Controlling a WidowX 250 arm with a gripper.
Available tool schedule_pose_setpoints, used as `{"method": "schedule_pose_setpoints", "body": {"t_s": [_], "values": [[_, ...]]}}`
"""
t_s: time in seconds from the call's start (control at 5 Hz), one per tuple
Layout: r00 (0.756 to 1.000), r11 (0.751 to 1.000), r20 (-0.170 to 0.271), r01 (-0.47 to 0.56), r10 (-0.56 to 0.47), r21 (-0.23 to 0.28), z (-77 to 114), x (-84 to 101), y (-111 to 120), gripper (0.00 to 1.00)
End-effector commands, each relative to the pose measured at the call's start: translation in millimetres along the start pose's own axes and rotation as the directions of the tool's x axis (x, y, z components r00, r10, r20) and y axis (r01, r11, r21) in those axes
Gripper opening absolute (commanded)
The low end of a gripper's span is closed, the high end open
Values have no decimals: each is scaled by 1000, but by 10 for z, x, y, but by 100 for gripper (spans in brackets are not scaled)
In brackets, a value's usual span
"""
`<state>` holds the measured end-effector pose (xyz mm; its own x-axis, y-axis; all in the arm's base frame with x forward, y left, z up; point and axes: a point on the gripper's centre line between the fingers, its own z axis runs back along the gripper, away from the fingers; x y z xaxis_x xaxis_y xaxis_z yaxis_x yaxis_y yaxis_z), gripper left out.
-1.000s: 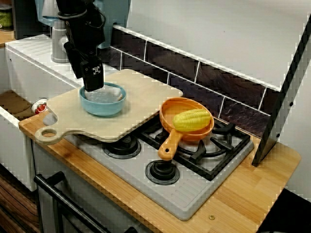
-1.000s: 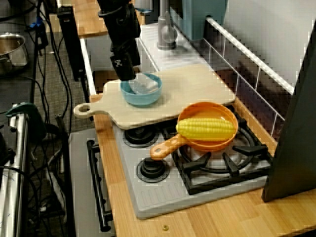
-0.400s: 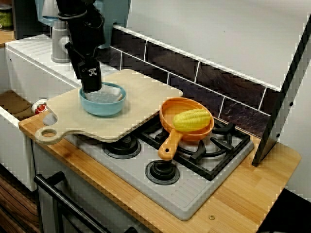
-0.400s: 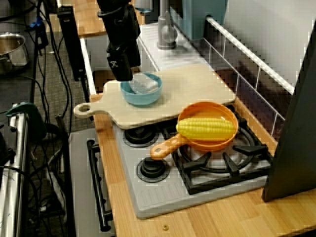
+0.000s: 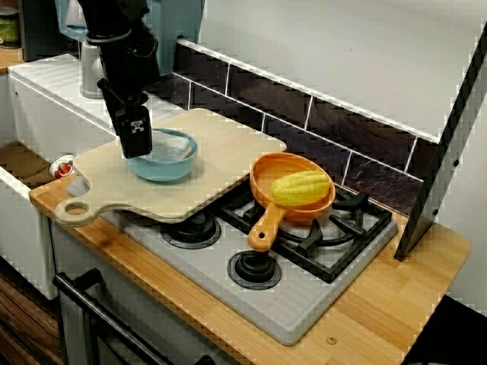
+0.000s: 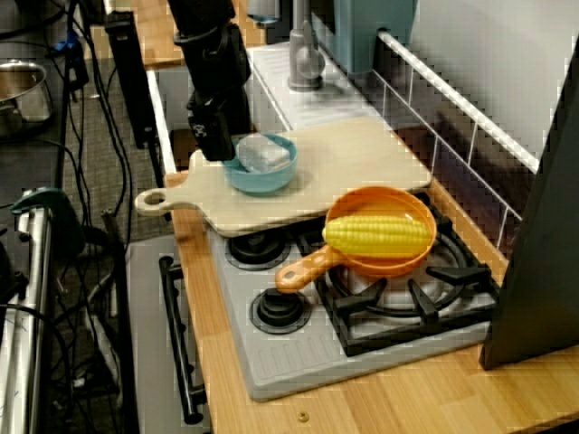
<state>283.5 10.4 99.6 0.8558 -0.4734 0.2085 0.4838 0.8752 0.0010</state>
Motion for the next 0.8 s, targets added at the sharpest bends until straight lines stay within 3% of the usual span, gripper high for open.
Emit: {"method": "schedule_pose_setpoints", "body": {"t_s": [0.0,0.4,0.6], "values": [[999,999,36,10,-12,38,102,-25,60,100],[999,999,32,7,-8,36,95,-65,68,100],[1000,999,29,-4,3,46,67,-64,78,81]]}}
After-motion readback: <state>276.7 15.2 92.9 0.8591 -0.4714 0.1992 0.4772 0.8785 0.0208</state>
